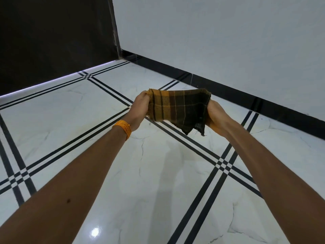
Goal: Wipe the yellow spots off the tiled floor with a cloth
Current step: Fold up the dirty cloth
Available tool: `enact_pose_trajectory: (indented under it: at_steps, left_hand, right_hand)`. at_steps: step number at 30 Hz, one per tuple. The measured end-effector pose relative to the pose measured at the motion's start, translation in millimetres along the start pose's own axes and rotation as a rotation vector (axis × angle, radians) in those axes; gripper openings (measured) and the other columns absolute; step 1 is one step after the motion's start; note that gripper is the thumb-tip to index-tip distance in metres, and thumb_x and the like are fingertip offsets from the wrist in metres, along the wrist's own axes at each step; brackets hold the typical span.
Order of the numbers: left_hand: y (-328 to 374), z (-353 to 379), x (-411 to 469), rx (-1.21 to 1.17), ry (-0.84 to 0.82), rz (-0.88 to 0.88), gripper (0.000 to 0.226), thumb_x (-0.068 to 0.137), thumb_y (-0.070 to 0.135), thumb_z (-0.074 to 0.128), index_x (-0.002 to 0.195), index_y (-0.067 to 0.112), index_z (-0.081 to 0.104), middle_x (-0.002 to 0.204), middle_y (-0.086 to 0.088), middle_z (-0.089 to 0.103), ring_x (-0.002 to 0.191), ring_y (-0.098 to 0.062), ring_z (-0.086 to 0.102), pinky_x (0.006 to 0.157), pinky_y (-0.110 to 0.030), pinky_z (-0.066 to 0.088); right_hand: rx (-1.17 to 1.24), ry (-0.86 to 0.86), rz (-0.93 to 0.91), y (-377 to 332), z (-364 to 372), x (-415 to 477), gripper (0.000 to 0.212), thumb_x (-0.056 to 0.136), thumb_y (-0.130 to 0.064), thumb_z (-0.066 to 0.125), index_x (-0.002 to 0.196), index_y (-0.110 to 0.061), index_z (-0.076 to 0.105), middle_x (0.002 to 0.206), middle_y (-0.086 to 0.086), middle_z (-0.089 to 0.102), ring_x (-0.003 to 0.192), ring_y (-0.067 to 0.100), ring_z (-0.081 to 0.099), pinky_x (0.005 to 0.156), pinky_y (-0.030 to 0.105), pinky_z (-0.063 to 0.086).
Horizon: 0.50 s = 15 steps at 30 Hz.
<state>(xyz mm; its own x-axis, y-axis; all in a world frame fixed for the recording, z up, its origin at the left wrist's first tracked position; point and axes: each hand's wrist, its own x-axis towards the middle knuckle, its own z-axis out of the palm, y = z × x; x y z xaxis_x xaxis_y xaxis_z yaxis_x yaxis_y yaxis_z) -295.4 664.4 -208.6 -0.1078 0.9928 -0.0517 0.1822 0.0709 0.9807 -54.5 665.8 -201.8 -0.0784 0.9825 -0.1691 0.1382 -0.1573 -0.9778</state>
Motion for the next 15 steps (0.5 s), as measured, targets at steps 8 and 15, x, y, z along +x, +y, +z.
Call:
enact_pose_trajectory:
  at_steps: [8, 15]
  left_hand:
    - [-7, 11, -9, -0.264, -0.166, -0.238, 0.061, 0.097, 0.068, 0.028, 0.098, 0.024, 0.072, 0.101, -0.006, 0.074, 0.105, -0.026, 0.066, 0.097, -0.046, 0.049]
    - [-16, 1, -12, -0.63, -0.29, -0.523, 0.074, 0.094, 0.067, 0.03, 0.11, 0.001, 0.06, 0.112, -0.019, 0.07, 0.104, -0.035, 0.066, 0.09, -0.05, 0.052]
  right_hand:
    - [0.115, -0.075, 0.23, -3, 16, -10, 0.076, 0.091, -0.081, 0.02, 0.112, -0.025, 0.066, 0.118, 0.007, 0.068, 0.111, 0.028, 0.064, 0.097, 0.049, 0.049]
    - [0.415, -0.174, 0.495, 14, 2, -5, 0.072, 0.092, -0.07, 0.042, 0.126, -0.009, 0.062, 0.122, 0.02, 0.069, 0.111, 0.038, 0.065, 0.09, 0.05, 0.055]
